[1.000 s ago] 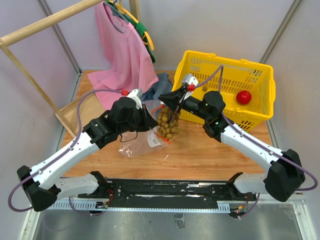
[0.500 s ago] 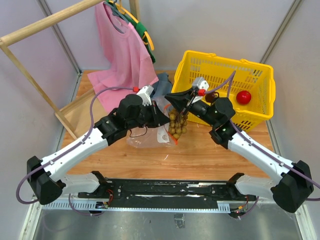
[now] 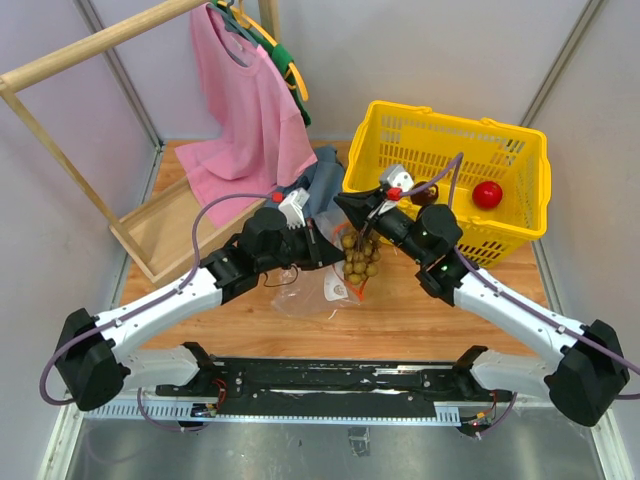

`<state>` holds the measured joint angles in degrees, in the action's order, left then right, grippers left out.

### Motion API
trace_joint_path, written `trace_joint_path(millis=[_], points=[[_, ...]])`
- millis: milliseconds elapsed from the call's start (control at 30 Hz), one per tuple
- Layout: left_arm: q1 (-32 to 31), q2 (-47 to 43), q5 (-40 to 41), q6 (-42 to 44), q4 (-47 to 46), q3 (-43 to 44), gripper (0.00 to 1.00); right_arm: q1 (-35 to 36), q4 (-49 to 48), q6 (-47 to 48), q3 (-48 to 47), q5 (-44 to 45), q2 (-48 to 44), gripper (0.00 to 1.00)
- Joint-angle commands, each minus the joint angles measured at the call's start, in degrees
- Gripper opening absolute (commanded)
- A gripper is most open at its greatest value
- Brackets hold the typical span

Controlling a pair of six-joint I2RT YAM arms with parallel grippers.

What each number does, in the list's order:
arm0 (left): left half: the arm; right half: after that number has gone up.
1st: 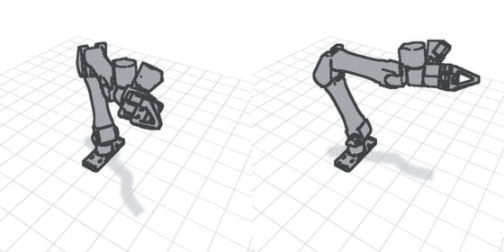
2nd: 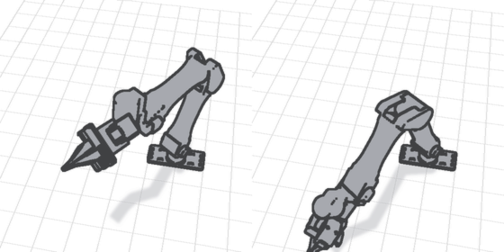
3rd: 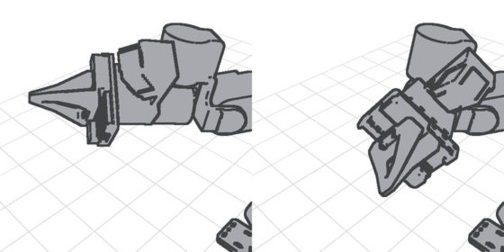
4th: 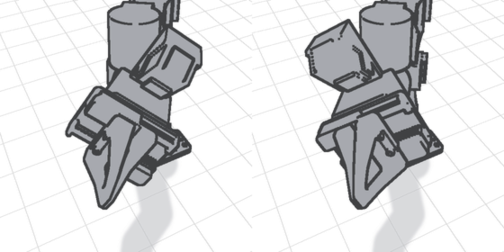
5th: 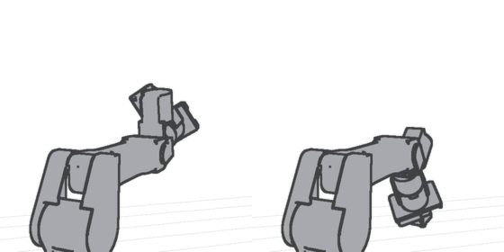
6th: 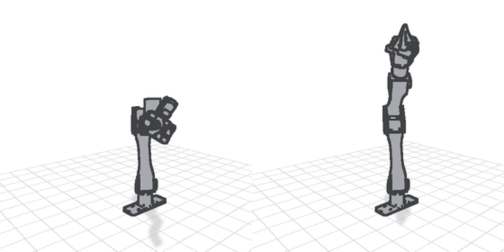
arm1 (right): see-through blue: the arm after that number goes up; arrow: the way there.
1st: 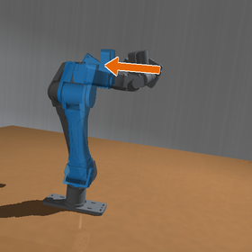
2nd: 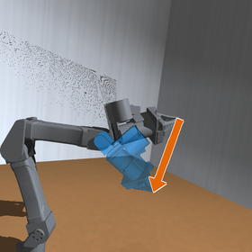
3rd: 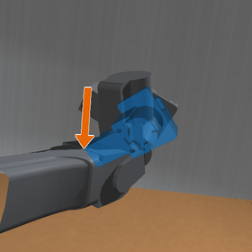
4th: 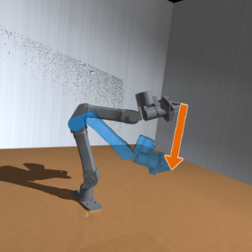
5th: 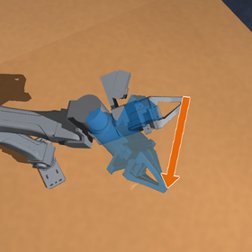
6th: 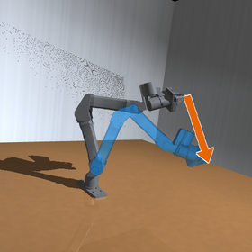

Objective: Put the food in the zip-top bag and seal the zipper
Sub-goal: Place the fake fruit in the zipper food storage bag.

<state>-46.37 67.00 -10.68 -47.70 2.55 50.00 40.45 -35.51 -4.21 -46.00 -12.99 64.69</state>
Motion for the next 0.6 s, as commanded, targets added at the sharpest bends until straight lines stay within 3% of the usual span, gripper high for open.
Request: trace_joint_path(millis=[0, 267, 567], points=[[-0.39, -2.67, -0.25, -1.24, -5.01, -2.29, 0.0, 4.49, -4.24, 1.78, 1.84, 1.22, 1.75, 0.01], [-0.39, -7.54, 1.59, -2.81, -9.49, -8.95, 0.0, 9.14, -13.45, 1.27, 7.72, 7.09, 6.96, 0.01], [-0.34, -9.52, 3.25, -3.36, -11.85, -11.66, 0.0, 9.37, -14.93, -5.09, 6.12, 8.36, 6.3, 0.01]])
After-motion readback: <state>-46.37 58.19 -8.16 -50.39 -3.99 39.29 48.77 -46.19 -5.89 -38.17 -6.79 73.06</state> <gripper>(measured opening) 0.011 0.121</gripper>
